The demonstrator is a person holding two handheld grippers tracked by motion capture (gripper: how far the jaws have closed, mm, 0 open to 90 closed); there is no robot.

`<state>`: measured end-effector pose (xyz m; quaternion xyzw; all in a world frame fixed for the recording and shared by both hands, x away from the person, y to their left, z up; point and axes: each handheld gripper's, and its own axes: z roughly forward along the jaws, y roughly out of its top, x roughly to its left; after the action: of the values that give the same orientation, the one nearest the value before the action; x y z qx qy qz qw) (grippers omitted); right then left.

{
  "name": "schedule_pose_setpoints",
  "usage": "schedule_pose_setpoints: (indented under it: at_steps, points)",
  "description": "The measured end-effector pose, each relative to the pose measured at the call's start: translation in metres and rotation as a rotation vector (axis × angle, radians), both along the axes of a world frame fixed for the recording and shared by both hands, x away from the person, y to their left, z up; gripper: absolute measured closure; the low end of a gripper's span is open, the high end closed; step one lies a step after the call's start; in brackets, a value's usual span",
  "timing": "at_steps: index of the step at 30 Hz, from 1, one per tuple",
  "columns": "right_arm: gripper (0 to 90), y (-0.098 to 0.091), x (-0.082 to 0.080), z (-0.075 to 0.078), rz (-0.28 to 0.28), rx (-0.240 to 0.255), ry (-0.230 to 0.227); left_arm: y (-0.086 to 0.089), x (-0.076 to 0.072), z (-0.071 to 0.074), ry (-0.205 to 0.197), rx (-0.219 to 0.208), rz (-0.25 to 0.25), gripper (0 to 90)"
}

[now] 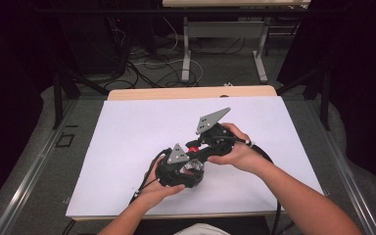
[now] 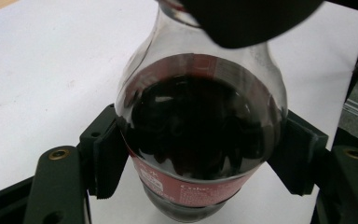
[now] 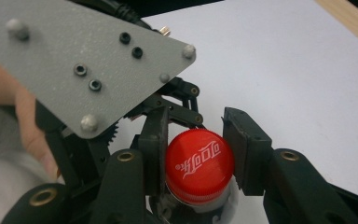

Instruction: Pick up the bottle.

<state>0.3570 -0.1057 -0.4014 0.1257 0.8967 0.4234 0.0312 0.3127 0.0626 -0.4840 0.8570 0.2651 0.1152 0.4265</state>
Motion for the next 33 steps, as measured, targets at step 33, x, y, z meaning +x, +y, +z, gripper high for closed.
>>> schedule_pose_setpoints:
  at_steps: [33]
  points:
    - [44.0,0.008,0.017,0.022,0.449,-0.201,-0.06,-0.004,-0.004,0.001,0.018,0.014,-0.055,29.8]
